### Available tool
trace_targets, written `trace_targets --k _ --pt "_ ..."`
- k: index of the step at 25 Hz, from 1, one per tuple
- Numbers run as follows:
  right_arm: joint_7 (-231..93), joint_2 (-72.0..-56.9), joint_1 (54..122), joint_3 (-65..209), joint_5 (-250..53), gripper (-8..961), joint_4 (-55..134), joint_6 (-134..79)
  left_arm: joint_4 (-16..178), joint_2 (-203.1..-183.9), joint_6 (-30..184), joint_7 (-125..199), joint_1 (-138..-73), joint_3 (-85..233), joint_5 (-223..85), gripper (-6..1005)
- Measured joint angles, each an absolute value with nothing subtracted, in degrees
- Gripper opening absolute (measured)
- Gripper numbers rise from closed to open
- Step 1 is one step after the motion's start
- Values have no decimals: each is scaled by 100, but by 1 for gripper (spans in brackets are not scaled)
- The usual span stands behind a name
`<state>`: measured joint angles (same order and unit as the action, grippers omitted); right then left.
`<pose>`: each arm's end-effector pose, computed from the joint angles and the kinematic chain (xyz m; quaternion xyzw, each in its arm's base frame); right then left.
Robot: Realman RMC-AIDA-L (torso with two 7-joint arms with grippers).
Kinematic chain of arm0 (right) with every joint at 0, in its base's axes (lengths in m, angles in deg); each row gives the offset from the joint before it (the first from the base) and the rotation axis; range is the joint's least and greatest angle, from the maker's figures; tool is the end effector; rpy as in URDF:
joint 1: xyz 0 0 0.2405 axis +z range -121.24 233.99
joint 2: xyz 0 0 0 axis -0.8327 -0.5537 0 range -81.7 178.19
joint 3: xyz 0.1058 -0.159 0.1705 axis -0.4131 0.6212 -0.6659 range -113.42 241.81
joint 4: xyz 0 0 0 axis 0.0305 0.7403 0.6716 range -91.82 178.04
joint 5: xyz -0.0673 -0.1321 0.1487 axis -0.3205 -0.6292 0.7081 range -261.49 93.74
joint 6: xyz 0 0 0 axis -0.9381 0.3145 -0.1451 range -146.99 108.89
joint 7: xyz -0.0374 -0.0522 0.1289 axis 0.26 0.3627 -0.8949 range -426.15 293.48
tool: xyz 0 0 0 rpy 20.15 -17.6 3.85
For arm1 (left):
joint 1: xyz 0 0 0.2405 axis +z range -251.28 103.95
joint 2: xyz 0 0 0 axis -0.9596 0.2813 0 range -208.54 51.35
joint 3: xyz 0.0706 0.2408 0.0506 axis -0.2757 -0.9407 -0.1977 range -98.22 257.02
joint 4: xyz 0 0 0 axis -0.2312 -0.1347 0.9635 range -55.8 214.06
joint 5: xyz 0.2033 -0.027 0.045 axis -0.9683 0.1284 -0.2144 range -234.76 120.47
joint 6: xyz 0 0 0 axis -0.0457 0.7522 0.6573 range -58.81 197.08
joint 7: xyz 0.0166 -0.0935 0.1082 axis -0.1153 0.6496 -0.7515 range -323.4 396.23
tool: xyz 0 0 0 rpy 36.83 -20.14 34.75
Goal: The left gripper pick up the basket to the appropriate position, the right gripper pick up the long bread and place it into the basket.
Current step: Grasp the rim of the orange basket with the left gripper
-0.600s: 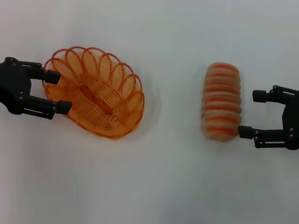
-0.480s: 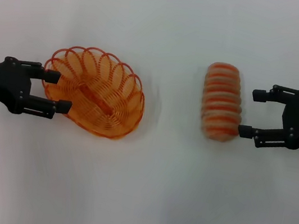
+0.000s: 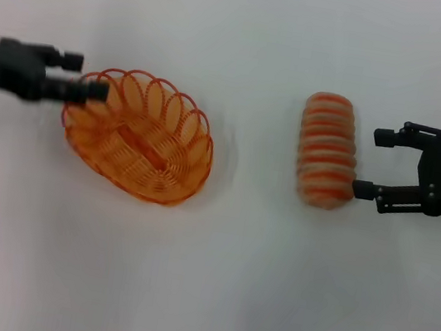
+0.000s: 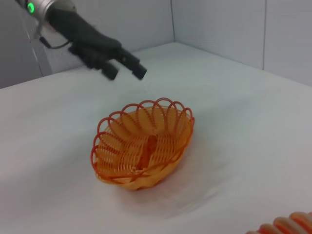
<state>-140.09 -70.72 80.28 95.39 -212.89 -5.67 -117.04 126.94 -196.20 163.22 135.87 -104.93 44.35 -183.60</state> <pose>0.3092 0.2883 0.0357 -0.9616 0.1840 0.1459 0.1421 -0.2705 0.3357 0.0374 -0.9230 -0.3263 -0.1694 0.1137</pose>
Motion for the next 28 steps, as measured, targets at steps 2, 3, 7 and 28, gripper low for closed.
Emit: trace_targets --k 2,3,7,28 --pt "-14032 -7059 8046 9550 -21288 946 -569 -11705 12665 -19535 16115 14347 -10673 4580 -18362 844" --pt "-14050 -7046 8061 9572 -21289 946 -573 -11705 12654 -19504 16089 14496 -10722 4582 -18364 844" --pt "-14102 -7032 8093 9583 -21289 946 -576 -11706 12778 -19420 16006 15185 -10914 4509 -18457 844" --pt "-14417 -6898 8372 9592 -21318 946 -594 -11870 13113 -19617 15123 17056 -12153 2863 -21524 844"
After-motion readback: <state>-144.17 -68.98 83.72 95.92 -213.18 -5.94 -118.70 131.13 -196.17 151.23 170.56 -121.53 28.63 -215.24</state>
